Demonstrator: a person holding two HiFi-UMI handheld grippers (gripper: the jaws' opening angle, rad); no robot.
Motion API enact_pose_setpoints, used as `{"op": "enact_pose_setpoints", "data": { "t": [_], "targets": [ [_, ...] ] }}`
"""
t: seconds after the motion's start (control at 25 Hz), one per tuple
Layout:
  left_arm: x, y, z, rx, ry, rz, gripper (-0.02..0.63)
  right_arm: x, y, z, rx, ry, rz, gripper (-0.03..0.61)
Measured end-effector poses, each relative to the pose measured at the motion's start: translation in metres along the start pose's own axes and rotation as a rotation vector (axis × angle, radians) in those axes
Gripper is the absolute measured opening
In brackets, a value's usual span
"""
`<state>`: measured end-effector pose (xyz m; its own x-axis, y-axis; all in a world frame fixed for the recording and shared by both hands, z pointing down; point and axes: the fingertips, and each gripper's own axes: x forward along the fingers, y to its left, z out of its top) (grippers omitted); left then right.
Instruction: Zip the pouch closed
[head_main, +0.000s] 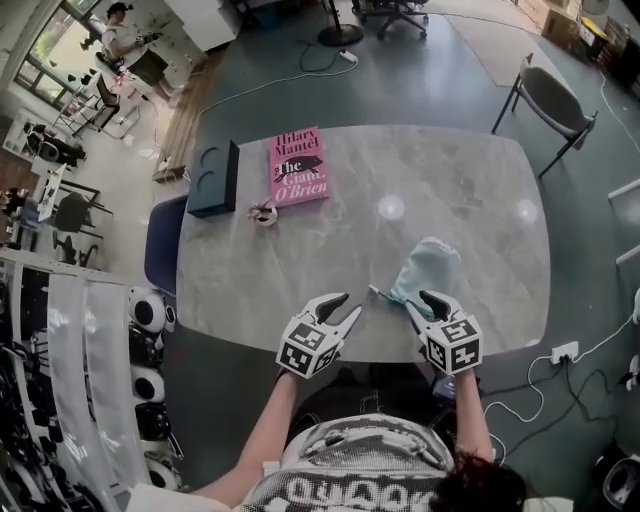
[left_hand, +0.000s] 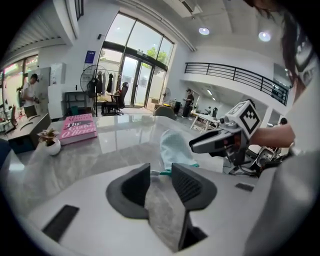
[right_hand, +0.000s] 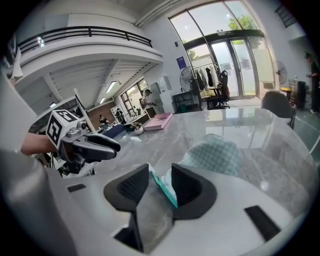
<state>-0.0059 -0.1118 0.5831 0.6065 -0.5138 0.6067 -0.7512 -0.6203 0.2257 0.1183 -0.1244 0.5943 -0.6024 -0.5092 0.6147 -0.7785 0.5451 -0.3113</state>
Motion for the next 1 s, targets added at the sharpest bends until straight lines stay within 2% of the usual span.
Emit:
{"op": "enact_pose_setpoints", "data": {
  "t": [0.2,0.36,0.68,0.84,1.0],
  "targets": [
    [-0.035,-0.008,-0.009,0.015,-0.045,-0.016,0.137,-0.001,0.038,0.004,-0.022,-0.038,0.01,0.144],
    [-0.066,-0.02,-0.024,0.043,-0.073,-0.043,0.127,-0.011,0.074,-0.001,-0.003,-0.08,-0.005,0.143],
    [-0.124,-0.044,-0.052,0.094,-0.148,-0.099,0.055,-0.041,0.155,-0.025,-0.023,-0.162,-0.054,0.112],
    [-0.145,-0.064,-0.064,0.131,-0.169,-0.137,0.048,-0.053,0.187,-0.034,-0.038,-0.206,-0.072,0.087],
    [-0.163,-0.078,-0.077,0.157,-0.175,-0.16,0.04,-0.066,0.213,-0.043,-0.054,-0.242,-0.09,0.034]
  ]
}}
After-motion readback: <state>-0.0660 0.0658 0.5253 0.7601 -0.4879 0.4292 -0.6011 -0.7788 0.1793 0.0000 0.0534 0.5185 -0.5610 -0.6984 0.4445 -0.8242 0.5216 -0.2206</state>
